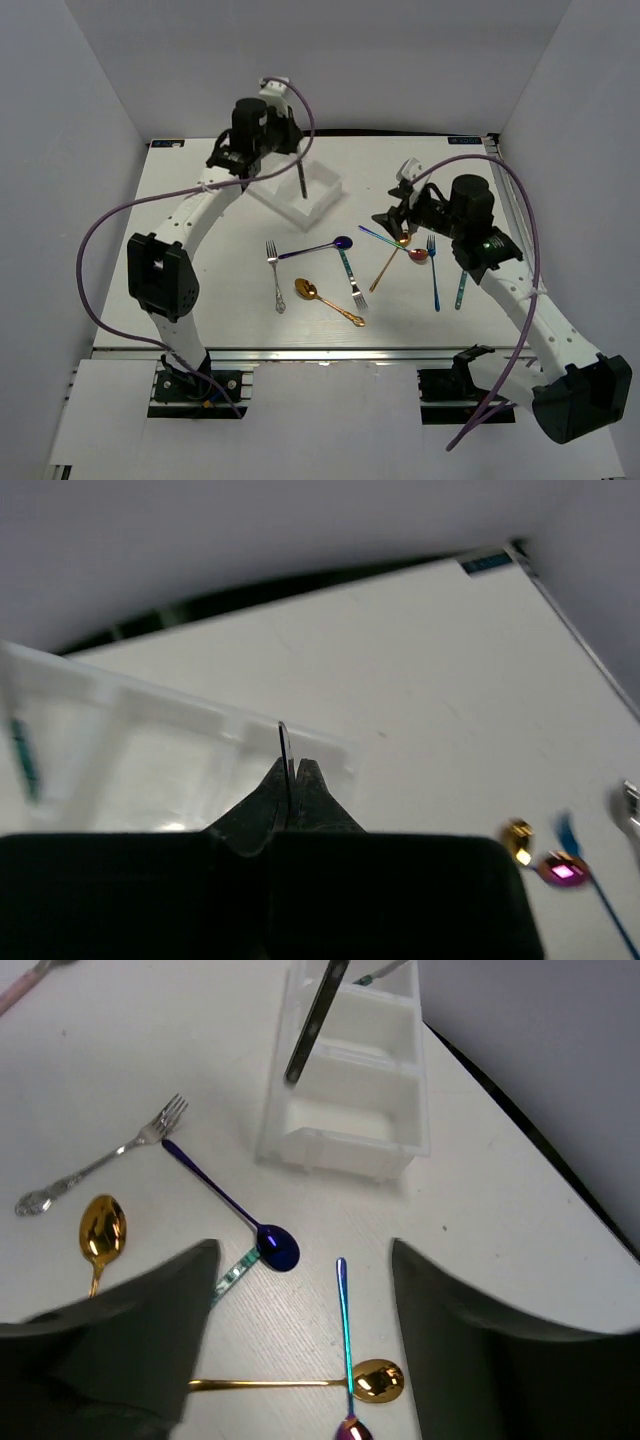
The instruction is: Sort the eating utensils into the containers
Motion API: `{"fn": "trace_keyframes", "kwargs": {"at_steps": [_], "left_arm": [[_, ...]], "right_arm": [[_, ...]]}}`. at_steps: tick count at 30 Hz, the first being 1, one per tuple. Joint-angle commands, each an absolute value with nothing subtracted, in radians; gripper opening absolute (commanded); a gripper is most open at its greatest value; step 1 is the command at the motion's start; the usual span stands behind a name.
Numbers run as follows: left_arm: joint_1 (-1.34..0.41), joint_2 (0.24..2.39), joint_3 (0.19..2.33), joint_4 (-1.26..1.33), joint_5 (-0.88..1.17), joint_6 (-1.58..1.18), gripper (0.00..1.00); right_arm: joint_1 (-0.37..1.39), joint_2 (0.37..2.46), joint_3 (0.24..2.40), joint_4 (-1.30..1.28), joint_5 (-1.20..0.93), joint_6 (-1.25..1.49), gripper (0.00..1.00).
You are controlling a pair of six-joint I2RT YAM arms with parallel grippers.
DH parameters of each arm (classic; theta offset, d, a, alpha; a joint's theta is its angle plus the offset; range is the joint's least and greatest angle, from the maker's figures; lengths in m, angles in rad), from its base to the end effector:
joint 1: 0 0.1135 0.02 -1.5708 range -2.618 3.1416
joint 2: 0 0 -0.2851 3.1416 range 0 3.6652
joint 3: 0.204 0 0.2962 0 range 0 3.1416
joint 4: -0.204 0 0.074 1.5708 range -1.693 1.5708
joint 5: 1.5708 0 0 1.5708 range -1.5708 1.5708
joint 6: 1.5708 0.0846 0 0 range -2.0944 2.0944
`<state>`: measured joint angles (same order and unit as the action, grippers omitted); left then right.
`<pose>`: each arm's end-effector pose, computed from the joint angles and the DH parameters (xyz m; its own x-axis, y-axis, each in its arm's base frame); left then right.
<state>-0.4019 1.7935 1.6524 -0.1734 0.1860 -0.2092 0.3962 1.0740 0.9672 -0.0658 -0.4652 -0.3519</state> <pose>0.4798 -0.2209 0.3616 -0.3919 -0.0552 -0.9183 0.4752 0.8426 -0.2534 0.2864 0.1609 0.3672 0.1107 -0.2876 -0.9513 -0.7611 0.5910 -0.2672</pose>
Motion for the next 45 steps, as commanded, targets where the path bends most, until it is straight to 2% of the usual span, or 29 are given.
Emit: {"fn": "trace_keyframes", "kwargs": {"at_steps": [1, 3, 4, 7, 10, 20, 31, 33, 34, 36, 37, 40, 45], "left_arm": [[-0.347, 1.844, 1.863, -0.285, 0.019, -0.011, 0.0], [-0.313, 1.911, 1.928, -0.294, -0.044, 0.023, 0.0], [-0.302, 1.936, 1.96, -0.293, -0.063, 0.061, 0.0], [-0.253, 2.055, 2.097, -0.293, -0.113, 0.086, 0.0], [-0.2, 2.158, 2.203, -0.27, -0.138, 0.075, 0.0], [-0.158, 2.281, 2.227, -0.048, -0.21, 0.109, 0.0], [-0.15, 2.342, 2.197, -0.044, -0.094, 0.06, 0.0], [-0.15, 2.352, 2.195, -0.049, -0.084, 0.052, 0.1], [-0.15, 2.359, 2.197, -0.049, -0.09, 0.055, 0.2], [-0.15, 2.362, 2.194, -0.046, -0.1, 0.052, 0.29], [-0.15, 2.361, 2.194, -0.045, -0.1, 0.055, 0.37], [-0.15, 2.353, 2.191, -0.044, -0.092, 0.054, 0.51], [-0.158, 2.339, 2.181, -0.052, -0.064, 0.038, 0.64]], "right_arm": [[0.335, 1.048, 0.911, -0.095, -0.664, -0.437, 0.64], [0.24, 1.042, 0.888, -0.077, -0.847, -0.43, 0.47], [0.206, 1.035, 0.879, -0.06, -0.897, -0.411, 0.33], [0.1, 1.031, 0.839, -0.015, -1.006, -0.361, 0.17], [0.064, 1.037, 0.83, -0.046, -1.022, -0.382, 0.17], [0.052, 1.051, 0.802, -0.066, -1.086, -0.405, 0.17], [0.052, 1.08, 0.807, -0.08, -1.078, -0.411, 0.2], [0.048, 1.08, 0.807, -0.077, -1.074, -0.411, 0.21], [0.045, 1.08, 0.807, -0.077, -1.074, -0.411, 0.21], [0.034, 1.078, 0.807, -0.077, -1.077, -0.41, 0.22], [0.031, 1.078, 0.804, -0.074, -1.077, -0.408, 0.22], [0.011, 1.075, 0.801, -0.066, -1.083, -0.399, 0.22], [-0.038, 1.074, 0.79, -0.045, -1.108, -0.374, 0.22]]}}
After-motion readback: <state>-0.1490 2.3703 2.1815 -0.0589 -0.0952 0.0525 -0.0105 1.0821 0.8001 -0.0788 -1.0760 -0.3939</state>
